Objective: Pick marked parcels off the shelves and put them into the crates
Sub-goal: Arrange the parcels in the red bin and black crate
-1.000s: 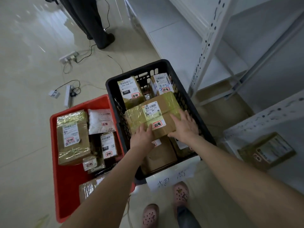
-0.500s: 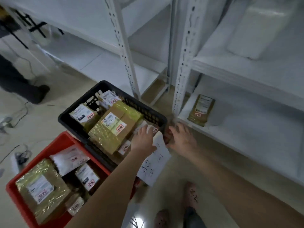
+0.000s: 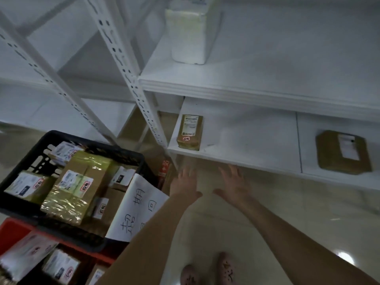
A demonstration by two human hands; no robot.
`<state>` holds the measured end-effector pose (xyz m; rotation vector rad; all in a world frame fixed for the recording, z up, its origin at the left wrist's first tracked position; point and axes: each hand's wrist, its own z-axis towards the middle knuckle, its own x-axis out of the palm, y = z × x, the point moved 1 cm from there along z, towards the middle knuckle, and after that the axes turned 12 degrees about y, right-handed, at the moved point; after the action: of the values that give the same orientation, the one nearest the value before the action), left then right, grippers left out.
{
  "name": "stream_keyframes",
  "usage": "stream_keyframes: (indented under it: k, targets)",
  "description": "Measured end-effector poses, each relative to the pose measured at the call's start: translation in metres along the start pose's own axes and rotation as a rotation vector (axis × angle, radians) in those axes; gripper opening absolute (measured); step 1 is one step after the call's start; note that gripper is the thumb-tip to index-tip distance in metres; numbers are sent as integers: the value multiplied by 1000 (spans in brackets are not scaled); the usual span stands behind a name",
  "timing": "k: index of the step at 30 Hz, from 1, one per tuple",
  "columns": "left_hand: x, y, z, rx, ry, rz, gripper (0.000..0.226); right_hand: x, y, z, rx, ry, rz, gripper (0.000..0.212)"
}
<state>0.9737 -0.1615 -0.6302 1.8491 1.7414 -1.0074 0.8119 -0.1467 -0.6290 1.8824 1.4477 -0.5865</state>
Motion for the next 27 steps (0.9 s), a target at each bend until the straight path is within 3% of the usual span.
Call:
stream_keyframes:
  k: [9, 17, 23, 27]
  targets:
    - [0, -38, 67, -9, 5, -57, 80, -10, -59, 50, 24, -52, 112, 69]
    - [-27, 13, 179, -125, -89, -427, 65, -15, -27, 171, -5, -8, 568, 74]
    - [-37, 62, 263, -218, -253, -641, 71, -6, 1, 256, -79, 77, 826, 82]
    - [-43, 78, 299, -267, -226, -732, 76, -14, 4, 278, -153, 97, 915, 62]
